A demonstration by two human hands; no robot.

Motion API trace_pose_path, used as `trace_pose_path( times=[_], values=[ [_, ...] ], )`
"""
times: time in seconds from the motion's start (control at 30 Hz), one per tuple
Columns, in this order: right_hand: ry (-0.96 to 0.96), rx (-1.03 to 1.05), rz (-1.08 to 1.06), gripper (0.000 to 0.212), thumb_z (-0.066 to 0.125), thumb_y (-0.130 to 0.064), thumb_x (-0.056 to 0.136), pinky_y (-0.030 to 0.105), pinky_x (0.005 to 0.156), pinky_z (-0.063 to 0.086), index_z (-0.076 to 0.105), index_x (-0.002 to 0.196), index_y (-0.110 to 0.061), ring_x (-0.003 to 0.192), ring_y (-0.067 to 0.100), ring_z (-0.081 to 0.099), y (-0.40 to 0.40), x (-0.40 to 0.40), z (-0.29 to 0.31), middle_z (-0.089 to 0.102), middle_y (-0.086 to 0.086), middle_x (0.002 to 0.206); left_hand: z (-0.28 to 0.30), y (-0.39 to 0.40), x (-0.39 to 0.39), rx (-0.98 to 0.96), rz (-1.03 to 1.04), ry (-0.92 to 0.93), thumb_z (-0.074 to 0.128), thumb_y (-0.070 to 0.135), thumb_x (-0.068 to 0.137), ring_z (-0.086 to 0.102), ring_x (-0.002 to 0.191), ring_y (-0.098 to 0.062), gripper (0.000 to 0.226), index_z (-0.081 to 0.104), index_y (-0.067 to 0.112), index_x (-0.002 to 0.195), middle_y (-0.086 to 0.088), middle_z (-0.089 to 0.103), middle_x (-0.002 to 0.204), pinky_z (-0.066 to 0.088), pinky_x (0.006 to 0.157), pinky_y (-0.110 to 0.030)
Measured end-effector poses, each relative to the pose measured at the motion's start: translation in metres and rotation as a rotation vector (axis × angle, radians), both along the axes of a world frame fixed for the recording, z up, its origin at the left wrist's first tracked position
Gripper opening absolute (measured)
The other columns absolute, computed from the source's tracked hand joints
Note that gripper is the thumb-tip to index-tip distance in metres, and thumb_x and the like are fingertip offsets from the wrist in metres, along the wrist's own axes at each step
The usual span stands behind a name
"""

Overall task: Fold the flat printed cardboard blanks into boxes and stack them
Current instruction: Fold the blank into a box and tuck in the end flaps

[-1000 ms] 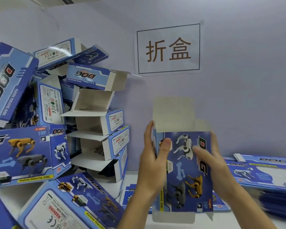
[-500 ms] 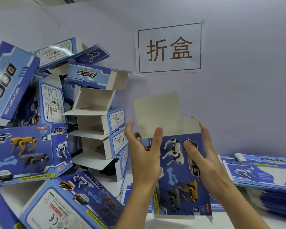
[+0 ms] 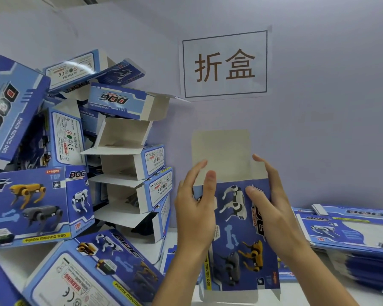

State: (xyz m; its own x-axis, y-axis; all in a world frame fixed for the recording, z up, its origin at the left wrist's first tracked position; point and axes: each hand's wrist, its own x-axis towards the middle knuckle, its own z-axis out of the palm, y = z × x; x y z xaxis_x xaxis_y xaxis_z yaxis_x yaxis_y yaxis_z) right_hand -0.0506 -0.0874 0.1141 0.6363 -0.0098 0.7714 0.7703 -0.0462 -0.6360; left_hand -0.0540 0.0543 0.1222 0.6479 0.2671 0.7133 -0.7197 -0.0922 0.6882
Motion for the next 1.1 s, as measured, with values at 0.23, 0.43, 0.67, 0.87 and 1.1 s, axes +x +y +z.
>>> trace_pose_path(
  times=[0.23,0.43,0.67,0.87,1.1],
  values=[
    [-0.005,-0.001,0.042,0.051,0.05,-0.03,0.087,0.051,0.103,0.048,0.044,0.133,-0.052,0.12,0.02,0.061,-0.001,-0.002,0.001,0.056,-0.008,0.138,0.004,0.0,-0.005,-0.13,-0.088,0.04,0.04,0.046,0.098,0.056,0.069,0.012,0.039,0.073,0.025,0.102,0.0,0.062,0.109,0.043,0.059,-0.004],
    [-0.079,0.003,0.002,0.065,0.051,-0.02,0.091,-0.007,0.078,0.038,0.024,0.149,-0.032,0.109,-0.029,0.046,0.009,-0.002,-0.003,0.044,-0.058,0.113,0.005,0.005,0.001,-0.179,-0.074,0.131,0.039,0.016,0.103,0.049,0.056,0.004,0.029,0.065,0.03,0.103,0.028,0.06,0.081,0.042,0.05,-0.01],
    [-0.018,0.088,0.027,0.059,0.062,-0.026,0.094,0.021,0.075,0.057,0.03,0.143,-0.04,0.101,0.015,0.07,0.007,-0.005,-0.003,0.066,-0.018,0.113,0.003,0.005,-0.001,-0.152,-0.074,0.139,0.042,0.014,0.102,0.051,0.058,0.004,0.026,0.063,0.02,0.089,0.022,0.053,0.062,0.039,0.048,-0.01],
    [-0.017,0.059,0.043,0.052,0.054,-0.03,0.088,0.035,0.088,0.058,0.041,0.138,-0.042,0.108,0.016,0.068,0.005,-0.003,-0.003,0.063,-0.02,0.122,0.002,0.0,-0.002,-0.088,-0.078,0.109,0.047,0.031,0.103,0.058,0.088,-0.013,0.019,0.06,0.02,0.094,0.0,0.061,0.1,0.047,0.07,-0.018],
    [0.052,0.078,0.108,0.03,0.055,-0.028,0.087,0.034,0.069,0.06,0.063,0.115,-0.036,0.088,0.026,0.072,-0.004,0.001,-0.004,0.073,0.004,0.1,0.001,-0.001,-0.001,-0.084,-0.09,0.111,0.046,0.029,0.104,0.058,0.092,-0.018,0.015,0.058,0.021,0.098,-0.005,0.058,0.1,0.045,0.071,-0.018]
  ],
)
